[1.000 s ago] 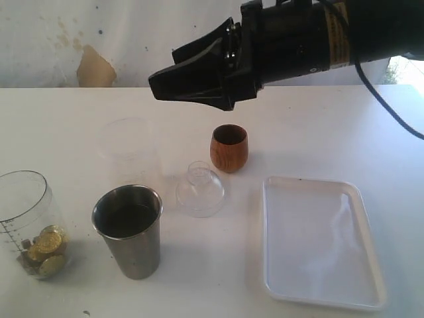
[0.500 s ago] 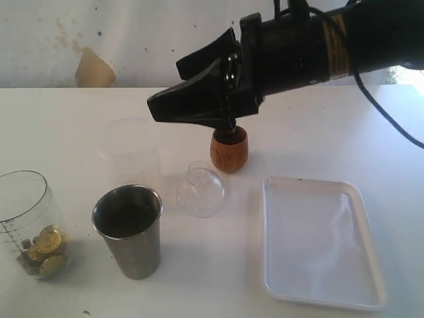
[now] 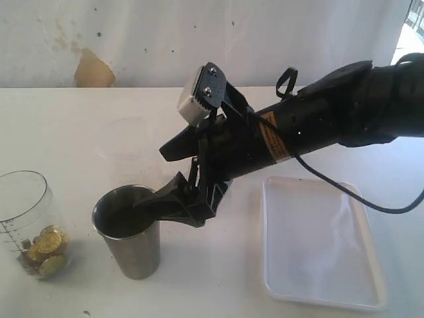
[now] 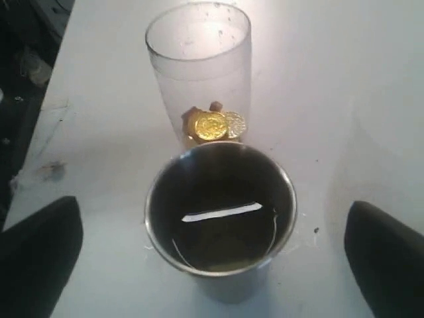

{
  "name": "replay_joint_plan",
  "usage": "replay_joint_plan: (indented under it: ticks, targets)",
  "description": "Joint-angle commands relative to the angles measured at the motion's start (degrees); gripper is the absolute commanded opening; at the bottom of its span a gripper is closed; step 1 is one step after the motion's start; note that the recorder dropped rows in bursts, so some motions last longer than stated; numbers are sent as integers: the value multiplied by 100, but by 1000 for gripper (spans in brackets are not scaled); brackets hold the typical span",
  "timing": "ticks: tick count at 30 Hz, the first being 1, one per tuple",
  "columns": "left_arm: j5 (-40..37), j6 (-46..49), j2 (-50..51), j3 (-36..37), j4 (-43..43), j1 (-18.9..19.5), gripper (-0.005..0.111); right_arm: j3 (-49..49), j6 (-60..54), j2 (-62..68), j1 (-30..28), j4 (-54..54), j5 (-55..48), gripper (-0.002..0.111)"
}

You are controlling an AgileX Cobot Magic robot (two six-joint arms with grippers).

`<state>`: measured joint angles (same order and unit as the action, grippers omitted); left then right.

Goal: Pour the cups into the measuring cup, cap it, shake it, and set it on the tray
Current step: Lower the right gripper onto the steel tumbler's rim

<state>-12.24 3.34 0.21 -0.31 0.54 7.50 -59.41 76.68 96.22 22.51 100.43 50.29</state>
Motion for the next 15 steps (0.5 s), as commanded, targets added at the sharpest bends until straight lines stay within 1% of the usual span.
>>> replay_joint_plan:
  ticks: [1,15]
  targets:
    - [65,10,-21,31,-11,-21,0,23,-212,296,27,-48,-132,105]
    - [65,10,-21,31,-11,-21,0,23,-1080,1159,27,-405,-141,105]
